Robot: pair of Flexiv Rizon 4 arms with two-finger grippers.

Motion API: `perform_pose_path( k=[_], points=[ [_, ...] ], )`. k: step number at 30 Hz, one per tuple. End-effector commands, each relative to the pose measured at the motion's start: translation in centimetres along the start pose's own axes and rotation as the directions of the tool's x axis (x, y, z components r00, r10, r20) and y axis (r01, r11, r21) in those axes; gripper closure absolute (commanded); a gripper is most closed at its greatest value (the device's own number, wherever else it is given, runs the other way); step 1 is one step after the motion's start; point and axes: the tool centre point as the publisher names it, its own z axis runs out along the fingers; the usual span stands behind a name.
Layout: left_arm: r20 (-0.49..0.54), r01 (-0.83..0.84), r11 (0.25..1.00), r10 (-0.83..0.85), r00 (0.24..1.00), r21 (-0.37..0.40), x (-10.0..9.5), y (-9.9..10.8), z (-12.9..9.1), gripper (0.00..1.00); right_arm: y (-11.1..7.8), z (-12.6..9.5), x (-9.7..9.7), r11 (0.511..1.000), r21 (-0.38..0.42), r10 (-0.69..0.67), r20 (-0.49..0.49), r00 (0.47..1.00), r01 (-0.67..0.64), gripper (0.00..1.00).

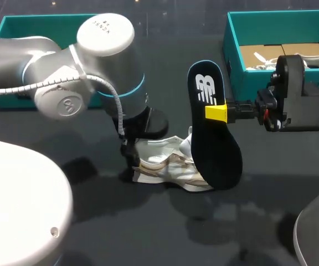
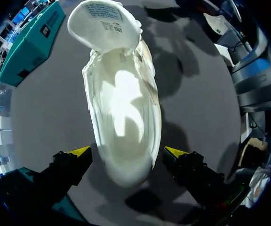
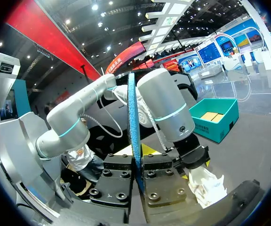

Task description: Take the shoe out of the shoebox, open the shoe tongue, remove and reinsert the insole, then place the shoe into the shoebox

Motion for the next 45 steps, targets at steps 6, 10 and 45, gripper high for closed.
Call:
perform_pose_path(
  k=[6, 10, 45],
  points=[
    [-0.003, 0.002, 1.0, -0.002, 1.0, -0.03, -0.3, -0.3, 0.1, 0.0, -0.2, 0.1, 0.1, 1.0, -0.002, 0.0, 0.004, 1.0, 0.0, 1.0],
    [0.0, -0.003, 0.999, 0.003, 1.0, -0.035, -0.3, -0.4, -0.6, 0.0, -0.2, 0.1, 0.1, 1.0, -0.002, 0.0, 0.004, 1.0, 0.0, 1.0],
    [0.069, -0.049, 0.998, 0.047, 0.996, 0.034, -4.9, -4.5, 0.0, 0.0, -0.2, 0.1, 0.1, 1.0, -0.002, 0.0, 0.004, 1.0, 0.0, 1.0]
  ],
)
